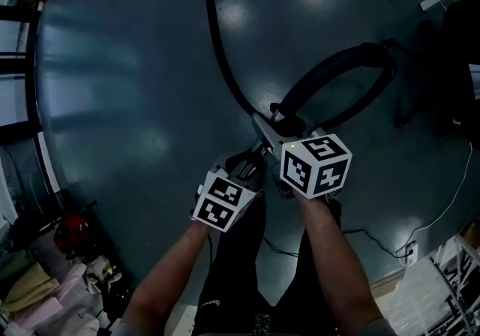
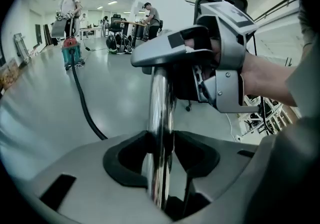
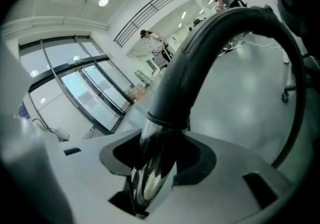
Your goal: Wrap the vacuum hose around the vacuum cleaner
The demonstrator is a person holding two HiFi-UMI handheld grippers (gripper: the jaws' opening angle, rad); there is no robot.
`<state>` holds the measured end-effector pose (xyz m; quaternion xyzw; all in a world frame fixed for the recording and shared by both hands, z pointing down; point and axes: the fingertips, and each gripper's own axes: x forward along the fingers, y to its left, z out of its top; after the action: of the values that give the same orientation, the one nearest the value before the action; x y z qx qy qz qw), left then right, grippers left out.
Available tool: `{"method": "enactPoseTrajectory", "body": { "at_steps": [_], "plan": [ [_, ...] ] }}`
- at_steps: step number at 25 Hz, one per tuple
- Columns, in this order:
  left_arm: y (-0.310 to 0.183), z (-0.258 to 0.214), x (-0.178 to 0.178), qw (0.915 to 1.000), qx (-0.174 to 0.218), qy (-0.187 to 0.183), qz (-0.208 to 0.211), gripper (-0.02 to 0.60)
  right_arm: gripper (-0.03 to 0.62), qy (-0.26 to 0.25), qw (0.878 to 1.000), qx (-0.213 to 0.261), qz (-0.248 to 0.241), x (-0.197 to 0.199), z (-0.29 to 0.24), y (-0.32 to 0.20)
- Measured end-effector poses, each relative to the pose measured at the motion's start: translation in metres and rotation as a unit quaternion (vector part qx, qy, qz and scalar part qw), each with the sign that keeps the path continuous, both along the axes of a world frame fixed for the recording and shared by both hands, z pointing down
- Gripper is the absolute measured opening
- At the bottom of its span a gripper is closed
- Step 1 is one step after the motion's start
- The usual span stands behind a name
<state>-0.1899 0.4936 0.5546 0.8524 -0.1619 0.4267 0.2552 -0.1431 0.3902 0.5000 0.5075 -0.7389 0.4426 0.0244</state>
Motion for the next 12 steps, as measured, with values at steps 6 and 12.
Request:
{"method": "enactPoseTrajectory", "body": {
  "at_steps": [6, 12],
  "plan": [
    [-0.008, -0.005, 0.004, 0.9995, -0.009, 0.019, -0.025, 0.176, 0.152, 0.012, 0.998, 0.055, -0.038, -0.015, -0.024, -0.010],
    [-0.010, -0.020, 0.016, 0.9988, -0.010, 0.045, -0.016, 0.176, 0.144, 0.032, 0.994, 0.075, -0.076, -0.015, -0.044, -0.013]
  ]
}}
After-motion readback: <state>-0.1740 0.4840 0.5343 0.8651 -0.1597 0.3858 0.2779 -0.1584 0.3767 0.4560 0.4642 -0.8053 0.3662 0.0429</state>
